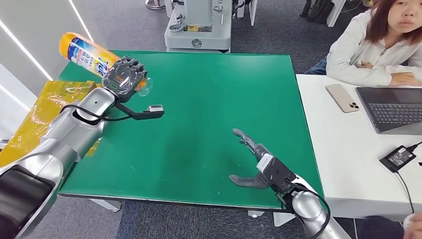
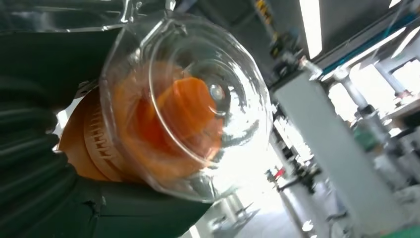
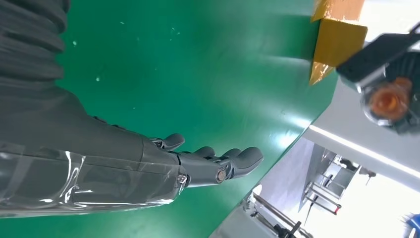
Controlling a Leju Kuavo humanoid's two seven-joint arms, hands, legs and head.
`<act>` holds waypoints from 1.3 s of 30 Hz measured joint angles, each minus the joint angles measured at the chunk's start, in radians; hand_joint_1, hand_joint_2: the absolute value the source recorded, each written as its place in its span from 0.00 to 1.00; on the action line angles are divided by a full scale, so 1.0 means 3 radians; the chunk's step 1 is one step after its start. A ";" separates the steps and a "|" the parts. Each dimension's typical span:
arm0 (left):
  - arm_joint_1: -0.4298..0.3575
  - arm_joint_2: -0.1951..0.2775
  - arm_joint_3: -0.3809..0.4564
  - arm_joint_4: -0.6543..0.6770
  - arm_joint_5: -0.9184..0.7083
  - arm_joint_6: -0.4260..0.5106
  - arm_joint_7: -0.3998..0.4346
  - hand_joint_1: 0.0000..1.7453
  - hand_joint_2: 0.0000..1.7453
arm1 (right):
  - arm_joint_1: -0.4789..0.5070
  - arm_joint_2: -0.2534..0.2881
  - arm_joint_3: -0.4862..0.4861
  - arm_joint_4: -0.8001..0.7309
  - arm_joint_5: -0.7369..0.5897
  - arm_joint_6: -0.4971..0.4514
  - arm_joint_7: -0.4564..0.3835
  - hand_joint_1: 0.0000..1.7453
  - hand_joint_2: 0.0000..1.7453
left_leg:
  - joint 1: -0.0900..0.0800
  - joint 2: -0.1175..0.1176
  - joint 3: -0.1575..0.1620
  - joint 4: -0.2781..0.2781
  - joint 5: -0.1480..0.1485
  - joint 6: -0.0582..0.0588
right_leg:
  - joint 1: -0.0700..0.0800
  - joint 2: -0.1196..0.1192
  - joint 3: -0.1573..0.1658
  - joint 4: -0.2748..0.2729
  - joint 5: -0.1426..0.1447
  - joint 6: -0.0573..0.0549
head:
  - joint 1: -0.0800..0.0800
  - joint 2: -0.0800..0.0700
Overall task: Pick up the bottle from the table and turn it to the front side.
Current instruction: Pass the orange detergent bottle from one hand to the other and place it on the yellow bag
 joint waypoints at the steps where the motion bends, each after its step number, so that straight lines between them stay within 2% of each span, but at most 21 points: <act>1: 0.0010 0.0039 0.0000 0.0044 0.0020 -0.0018 0.0031 1.00 1.00 | 0.0021 -0.0018 -0.0011 -0.0026 -0.0014 -0.0012 0.0004 0.00 1.00 | 0.0000 0.0000 0.0000 -0.0001 0.0000 0.0000 | 0.0000 0.0000 0.0000 0.0000 0.0000 0.0000 | 0.0001 0.0000; 7: 0.0095 0.0275 0.0000 0.0205 0.0040 -0.0079 0.0145 1.00 1.00 | 0.0158 -0.0105 -0.0054 -0.0154 -0.0059 -0.0048 0.0015 0.00 1.00 | 0.0000 -0.0001 -0.0002 -0.0003 -0.0001 -0.0002 | 0.0000 -0.0001 -0.0002 -0.0001 -0.0001 0.0000 | 0.0001 0.0000; 13: 0.0201 0.0513 0.0007 0.0278 -0.0024 -0.0273 0.0418 1.00 1.00 | 0.0305 -0.0131 -0.0127 -0.0260 -0.0057 -0.0087 0.0035 0.00 1.00 | 0.0000 0.0006 -0.0002 -0.0004 -0.0001 -0.0002 | 0.0000 0.0005 -0.0004 0.0000 -0.0002 0.0000 | 0.0000 0.0000; 16: 0.0289 0.0618 0.0031 0.0296 0.0037 -0.0402 0.0360 1.00 1.00 | 0.0366 -0.0148 -0.0172 -0.0297 -0.0055 -0.0090 0.0044 0.00 1.00 | 0.0000 0.0003 -0.0002 -0.0004 -0.0001 -0.0002 | 0.0000 0.0003 -0.0004 -0.0001 -0.0002 0.0000 | 0.0001 0.0000; 19: 0.0422 0.0689 0.0081 0.0304 0.0116 -0.0573 0.0176 1.00 1.00 | 0.0410 -0.0156 -0.0210 -0.0336 -0.0052 -0.0075 0.0050 0.00 1.00 | -0.0001 0.0004 -0.0002 -0.0004 -0.0002 -0.0002 | 0.0000 0.0004 -0.0004 -0.0001 -0.0002 0.0000 | 0.0001 0.0000; 27: 0.0906 0.0680 0.0274 0.0305 0.0342 -0.0587 -0.0152 1.00 1.00 | 0.0435 -0.0166 -0.0249 -0.0388 -0.0047 0.0036 0.0079 0.00 1.00 | -0.0001 0.0004 -0.0003 -0.0004 -0.0002 -0.0002 | 0.0000 0.0003 -0.0004 -0.0004 -0.0002 0.0000 | 0.0002 0.0000; 32: 0.1086 0.0543 0.0447 0.0304 0.0492 -0.0634 -0.0430 1.00 1.00 | 0.0385 -0.0196 -0.0242 -0.0387 -0.0073 0.0099 0.0074 0.00 1.00 | -0.0002 -0.0006 -0.0002 -0.0003 -0.0002 -0.0002 | -0.0001 -0.0008 0.0000 -0.0005 -0.0003 0.0000 | 0.0001 0.0000; 33: 0.1090 0.0510 0.0480 0.0304 0.0519 -0.0668 -0.0462 0.81 1.00 | 0.0371 -0.0209 -0.0238 -0.0388 -0.0088 0.0099 0.0074 0.00 1.00 | -0.0002 -0.0010 -0.0001 -0.0003 -0.0002 -0.0001 | -0.0002 -0.0013 0.0003 -0.0005 -0.0003 0.0000 | 0.0002 0.0000; 36: 0.1087 0.0430 0.0584 0.0304 0.0627 -0.0784 -0.0549 0.06 1.00 | 0.0361 -0.0250 -0.0230 -0.0401 -0.0130 0.0095 0.0074 0.00 1.00 | -0.0003 -0.0014 0.0003 -0.0004 -0.0001 -0.0001 | -0.0002 -0.0017 0.0009 -0.0006 -0.0004 0.0000 | 0.0001 0.0000; 37: 0.1086 0.0408 0.0624 0.0304 0.0666 -0.0807 -0.0572 0.00 1.00 | 0.0363 -0.0262 -0.0226 -0.0408 -0.0135 0.0093 0.0073 0.00 1.00 | -0.0003 -0.0013 0.0004 -0.0004 -0.0001 -0.0001 | -0.0002 -0.0017 0.0010 -0.0005 -0.0003 0.0000 | 0.0001 0.0000; 39: 0.1089 0.0367 0.0700 0.0304 0.0728 -0.0804 -0.0598 0.00 1.00 | 0.0363 -0.0275 -0.0212 -0.0418 -0.0133 0.0091 0.0071 0.00 1.00 | -0.0002 -0.0013 0.0005 -0.0004 -0.0001 -0.0001 | -0.0002 -0.0017 0.0012 -0.0005 -0.0003 0.0000 | 0.0001 0.0000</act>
